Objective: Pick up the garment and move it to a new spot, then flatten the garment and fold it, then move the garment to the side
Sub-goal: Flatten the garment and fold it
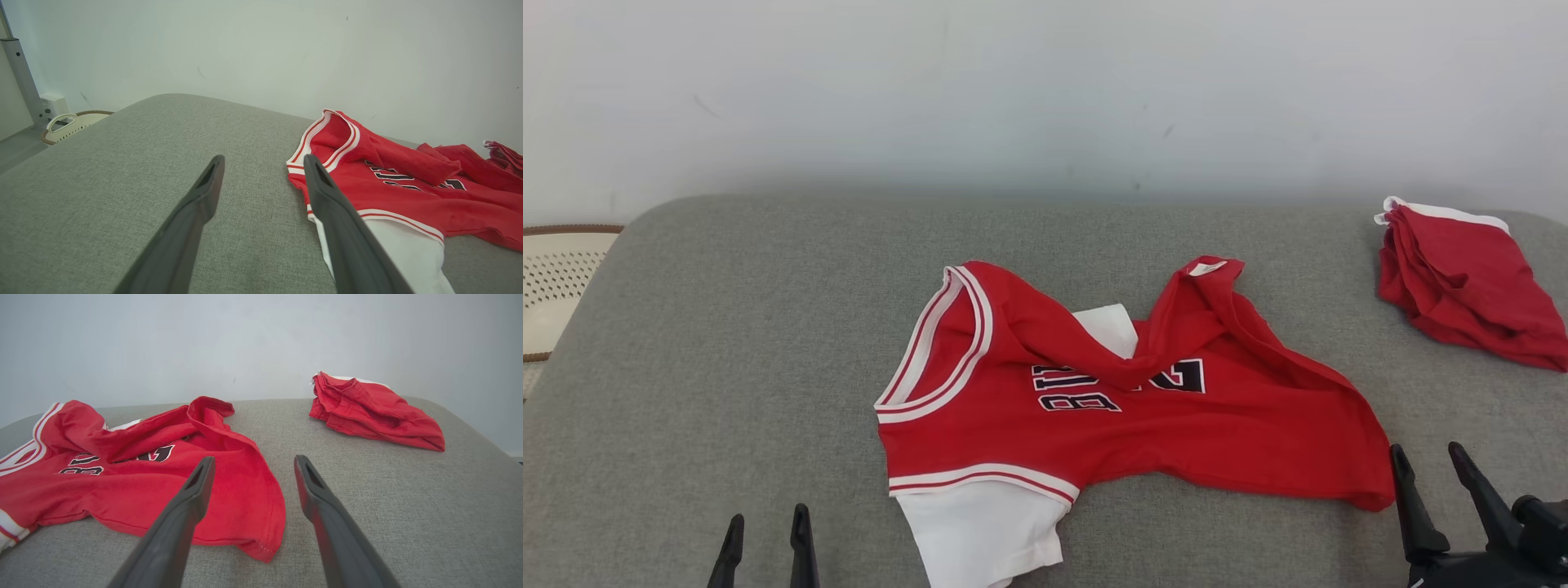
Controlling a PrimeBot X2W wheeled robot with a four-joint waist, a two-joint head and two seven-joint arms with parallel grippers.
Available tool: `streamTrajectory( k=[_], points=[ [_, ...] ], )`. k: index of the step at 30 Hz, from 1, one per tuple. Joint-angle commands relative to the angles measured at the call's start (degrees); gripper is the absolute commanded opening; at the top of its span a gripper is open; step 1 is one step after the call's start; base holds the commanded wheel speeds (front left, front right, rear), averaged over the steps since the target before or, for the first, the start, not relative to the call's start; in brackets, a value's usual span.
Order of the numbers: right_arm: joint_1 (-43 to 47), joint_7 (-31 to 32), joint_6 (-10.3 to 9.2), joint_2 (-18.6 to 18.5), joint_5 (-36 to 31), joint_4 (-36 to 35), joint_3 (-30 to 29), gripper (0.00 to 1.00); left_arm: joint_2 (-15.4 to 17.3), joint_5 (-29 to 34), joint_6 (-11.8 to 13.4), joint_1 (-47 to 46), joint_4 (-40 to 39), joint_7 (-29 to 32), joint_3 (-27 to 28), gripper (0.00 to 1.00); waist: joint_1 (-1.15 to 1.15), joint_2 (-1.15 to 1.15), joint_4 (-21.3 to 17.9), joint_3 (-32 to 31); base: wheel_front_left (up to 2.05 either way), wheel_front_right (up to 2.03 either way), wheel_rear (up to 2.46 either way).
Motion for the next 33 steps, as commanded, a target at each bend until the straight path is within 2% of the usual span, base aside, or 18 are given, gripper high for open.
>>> streamTrajectory(
  k=[1,8,15,21,33],
  points=[
    [0.69,-0.27,-0.01,0.93,-1.1,-1.1,-1.49,1.0,0.03,-0.02,0.06,0.47,-0.53,-0.04,0.28,1.0,0.0,0.0,0.01,-0.27,0.0,0.0,0.0],
    [2.74,-0.28,-0.01,5.97,-6.17,-5.67,-8.36,1.0,0.03,0.52,0.25,1.21,-1.66,-0.04,0.82,1.0,0.0,0.0,-0.23,-0.85,0.0,0.0,0.0],
    [4.2,-0.28,-0.01,10.02,-9.39,-8.96,-10.22,1.0,0.01,3.94,-0.36,1.4,-2.97,-0.04,0.46,1.0,0.0,0.0,-1.33,-1.02,0.0,0.0,0.0],
    [3.66,-0.28,-0.01,11.51,-10.92,-9.2,-9.01,1.0,0.02,5.86,-1.06,0.96,-3.48,-0.04,-0.08,1.0,0.0,0.0,-2.76,-0.97,0.0,0.0,0.0],
    [3.49,-0.28,-0.01,12.74,-12.57,-8.05,-9.23,1.0,0.02,6.48,-0.61,0.67,-3.16,-0.04,-0.27,1.0,0.0,0.0,-4.84,-0.77,0.0,0.0,0.0]
  ],
)
